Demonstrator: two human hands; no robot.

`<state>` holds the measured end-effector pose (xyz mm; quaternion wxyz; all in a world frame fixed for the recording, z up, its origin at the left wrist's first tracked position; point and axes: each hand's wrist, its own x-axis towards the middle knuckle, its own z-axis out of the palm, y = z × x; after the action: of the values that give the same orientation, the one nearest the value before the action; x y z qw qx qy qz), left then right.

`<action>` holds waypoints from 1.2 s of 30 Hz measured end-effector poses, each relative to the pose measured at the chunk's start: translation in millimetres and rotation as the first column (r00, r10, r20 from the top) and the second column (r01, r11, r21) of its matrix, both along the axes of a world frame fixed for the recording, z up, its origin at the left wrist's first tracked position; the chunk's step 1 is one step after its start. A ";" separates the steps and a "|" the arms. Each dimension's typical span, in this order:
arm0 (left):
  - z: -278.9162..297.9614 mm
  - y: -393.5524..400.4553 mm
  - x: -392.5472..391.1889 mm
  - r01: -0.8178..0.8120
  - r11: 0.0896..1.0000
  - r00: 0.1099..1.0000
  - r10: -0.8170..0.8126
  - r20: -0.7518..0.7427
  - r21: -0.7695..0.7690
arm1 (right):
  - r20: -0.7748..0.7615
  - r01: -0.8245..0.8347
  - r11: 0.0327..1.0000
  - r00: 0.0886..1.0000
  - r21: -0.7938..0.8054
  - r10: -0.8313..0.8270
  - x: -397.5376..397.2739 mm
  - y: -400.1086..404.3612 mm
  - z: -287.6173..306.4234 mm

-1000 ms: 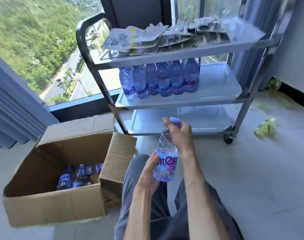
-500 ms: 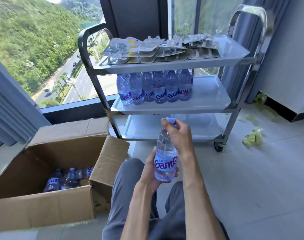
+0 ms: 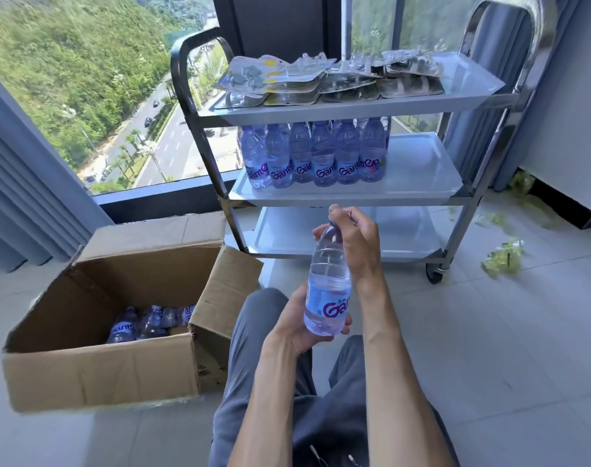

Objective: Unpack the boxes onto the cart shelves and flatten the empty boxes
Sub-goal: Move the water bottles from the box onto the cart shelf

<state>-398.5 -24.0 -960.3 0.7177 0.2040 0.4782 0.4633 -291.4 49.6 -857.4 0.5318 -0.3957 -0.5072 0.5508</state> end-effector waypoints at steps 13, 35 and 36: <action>-9.6 -13.4 -8.2 0.020 0.999 0.994 -0.024 0.105 0.041 | -0.067 0.011 1.000 0.998 -0.023 -0.013 -12.9 -12.6 -8.8; 1.3 -2.3 -8.9 -0.054 0.979 0.997 0.044 0.056 0.197 | -0.066 0.076 0.994 0.995 -0.078 -0.081 -6.3 0.8 -20.7; 2.2 1.9 -6.3 -0.094 0.974 0.994 0.080 0.072 0.207 | 0.040 0.089 0.993 0.995 -0.073 -0.086 -8.1 2.7 -20.7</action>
<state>-404.8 -22.1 -958.0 0.6859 0.2427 0.4121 0.5484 -299.6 52.3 -878.1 0.5309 -0.4474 -0.4781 0.5380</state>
